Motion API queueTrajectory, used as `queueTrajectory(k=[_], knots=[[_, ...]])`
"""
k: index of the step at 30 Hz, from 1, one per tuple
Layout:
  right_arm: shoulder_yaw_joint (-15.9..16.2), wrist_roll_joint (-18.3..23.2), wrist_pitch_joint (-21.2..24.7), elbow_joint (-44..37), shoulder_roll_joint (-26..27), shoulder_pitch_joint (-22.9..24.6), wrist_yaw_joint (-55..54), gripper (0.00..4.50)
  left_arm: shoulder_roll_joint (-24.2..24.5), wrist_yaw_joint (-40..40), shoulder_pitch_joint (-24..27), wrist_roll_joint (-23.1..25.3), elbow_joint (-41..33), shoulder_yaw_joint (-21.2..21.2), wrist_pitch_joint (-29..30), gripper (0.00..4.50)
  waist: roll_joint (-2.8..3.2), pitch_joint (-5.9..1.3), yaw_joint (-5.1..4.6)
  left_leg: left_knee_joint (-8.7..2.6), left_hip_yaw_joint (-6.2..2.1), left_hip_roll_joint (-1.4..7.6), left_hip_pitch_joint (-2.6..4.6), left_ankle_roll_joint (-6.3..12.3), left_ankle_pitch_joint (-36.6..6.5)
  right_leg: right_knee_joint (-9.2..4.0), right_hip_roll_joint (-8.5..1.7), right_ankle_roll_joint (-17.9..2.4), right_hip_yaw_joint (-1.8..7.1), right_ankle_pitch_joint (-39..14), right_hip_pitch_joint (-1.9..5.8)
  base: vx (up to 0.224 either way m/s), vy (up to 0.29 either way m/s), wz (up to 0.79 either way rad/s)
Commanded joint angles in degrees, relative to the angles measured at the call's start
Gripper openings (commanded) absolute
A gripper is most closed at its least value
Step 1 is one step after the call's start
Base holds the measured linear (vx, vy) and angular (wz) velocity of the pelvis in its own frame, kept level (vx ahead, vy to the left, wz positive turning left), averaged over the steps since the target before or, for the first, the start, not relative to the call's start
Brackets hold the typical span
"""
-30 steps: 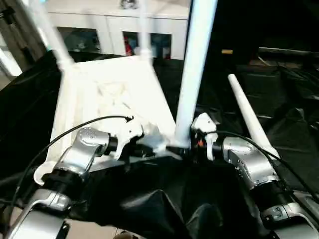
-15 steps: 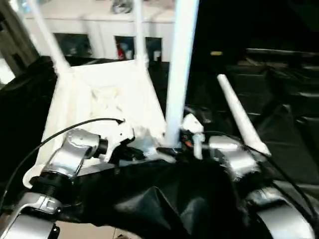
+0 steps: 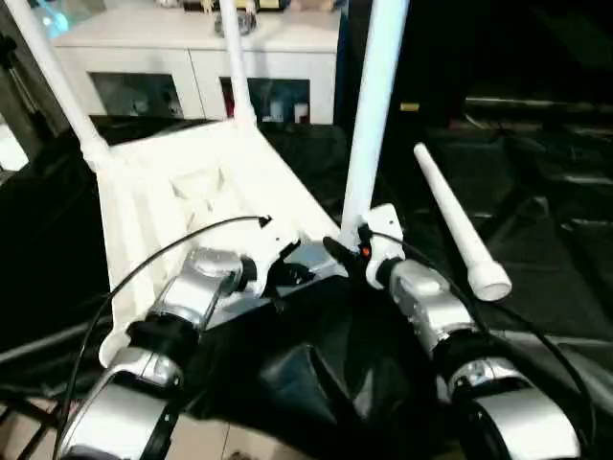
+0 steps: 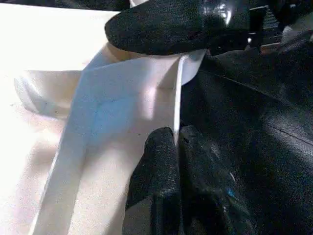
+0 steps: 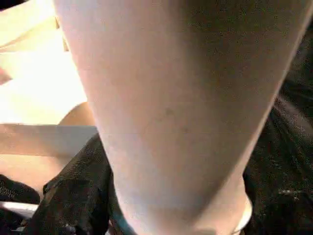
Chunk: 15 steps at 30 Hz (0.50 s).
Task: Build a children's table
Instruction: Rotate leg to tighten
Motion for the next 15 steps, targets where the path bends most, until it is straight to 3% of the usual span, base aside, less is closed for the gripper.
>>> queueTrajectory(k=[1, 2, 3, 4, 5, 6, 7, 8, 9, 11, 13, 15], knots=[[4.9, -0.6, 2.5, -0.6, 5.8, 1.3, 6.3, 3.57, -2.6, 1.9, -3.2, -1.2, -2.0, -0.1, -2.2, 0.0, -2.33, -3.25, 1.31, 4.22, -2.17, -0.66, 4.37, 0.79, -18.9, -12.39, -7.03, -0.6, 3.91, -53.3, -4.19, 0.052, -0.094, -0.03], [5.5, -0.9, 2.7, -2.1, 5.2, 1.7, 7.1, 3.57, -2.1, 0.9, -2.7, -1.3, -2.4, -0.4, -2.7, 0.0, -1.71, -2.98, 2.0, 1.1, -3.87, 0.37, -1.34, 2.62, -9.5, -10.29, -7.73, -0.9, 4.33, -50.0, 1.17, 0.052, -0.094, -0.03], [5.8, -1.2, 3.0, -3.3, 4.8, 2.1, 7.5, 3.7, -1.8, 0.3, -2.5, -1.3, -2.5, -0.5, -3.1, 0.0, -0.93, -2.91, 2.27, -0.5, -4.2, 0.9, -1.77, 1.65, -10.0, -9.99, -6.51, -1.0, 2.94, -47.7, 1.08, 0.072, -0.037, -0.29], [6.4, -1.3, 3.3, -4.9, 4.0, 2.5, 8.7, 3.7, -1.3, -0.5, -2.2, -1.4, -2.9, -0.4, -3.4, 0.0, -0.12, -3.71, 1.54, -2.9, -4.58, 1.97, -2.71, 0.18, -12.5, -7.98, -3.77, -2.3, 1.48, -34.6, 1.73, 0.075, 0.007, -0.27], [6.7, -1.3, 3.5, -6.0, 3.5, 2.9, 9.6, 3.7, -1.1, -0.9, -2.0, -1.4, -3.0, -0.4, -3.6, 0.0, 0.76, -4.2, 1.31, -3.48, -4.86, 2.8, -1.84, -0.4, -16.5, -6.96, -3.0, -5.1, 1.34, -23.3, 1.32, 0.075, 0.007, -0.27], [7.0, -1.2, 3.8, -7.3, 2.7, 3.3, 10.7, 3.7, -0.8, -1.4, -1.7, -1.5, -3.2, -0.4, -3.9, 0.0, 0.76, -4.2, 1.31, -3.48, -4.86, 2.8, -1.84, -0.4, -16.5, -6.96, -3.0, -5.1, 1.34, -23.3, 1.32, 0.0, 0.0, 0.0], [7.6, -0.8, 4.4, -10.2, 0.9, 4.2, 13.5, 3.7, -0.1, -2.2, -1.2, -1.7, -3.7, -0.3, -3.8, 0.0, 0.66, -4.11, 1.15, -3.43, -4.11, 2.74, -1.09, -0.5, -20.5, -6.76, -2.72, -9.6, 1.73, -15.2, 0.84, 0.0, 0.0, 0.0], [7.7, -0.6, 4.5, -11.1, 0.3, 4.5, 14.5, 3.7, 0.1, -2.4, -1.0, -1.7, -3.9, -0.2, -3.8, 0.0, 0.39, -3.9, 1.13, -3.41, -3.86, 2.55, -1.08, -0.21, -21.5, -6.89, -2.68, -10.0, 1.73, -16.1, 0.97, 0.0, 0.0, 0.0], [7.7, -0.5, 4.6, -11.9, -0.1, 4.8, 15.2, 3.7, 0.3, -2.5, -0.8, -1.7, -4.0, -0.2, -3.9, 0.0, -0.02, -3.73, 1.24, -3.16, -3.47, 2.25, -0.8, 0.27, -22.7, -7.44, -2.95, -9.5, 1.85, -21.0, 0.74, 0.0, 0.0, 0.0], [7.6, 0.2, 5.6, -15.4, -2.1, 6.0, 17.0, 3.7, 1.2, -3.9, -0.1, -1.7, -4.6, -0.4, -4.6, 0.0, -0.19, -3.74, 1.35, -3.06, -3.32, 2.1, -0.91, 0.67, -21.0, -7.86, -3.27, -8.2, 2.16, -25.4, 0.77, 0.0, 0.0, 0.0], [7.7, 0.5, 6.6, -18.8, -4.0, 7.4, 19.1, 3.7, 2.3, -5.9, 0.6, -2.0, -5.3, -0.5, -5.1, 0.0, 0.05, -3.99, 1.68, -3.21, -3.17, 2.49, -1.2, 1.19, -17.6, -7.54, -3.12, -8.1, 2.45, -21.9, 0.78, 0.0, 0.0, 0.0], [7.8, 0.3, 6.9, -21.3, -5.4, 8.5, 20.4, 3.7, 3.4, -8.5, 1.3, -2.3, -6.2, -0.9, -6.1, 0.0, 0.04, -4.21, 1.8, -3.17, -3.03, 2.6, -1.3, 1.34, -15.8, -6.99, -2.93, -9.4, 2.53, -17.5, 0.96, 0.026, -0.005, 0.02]])
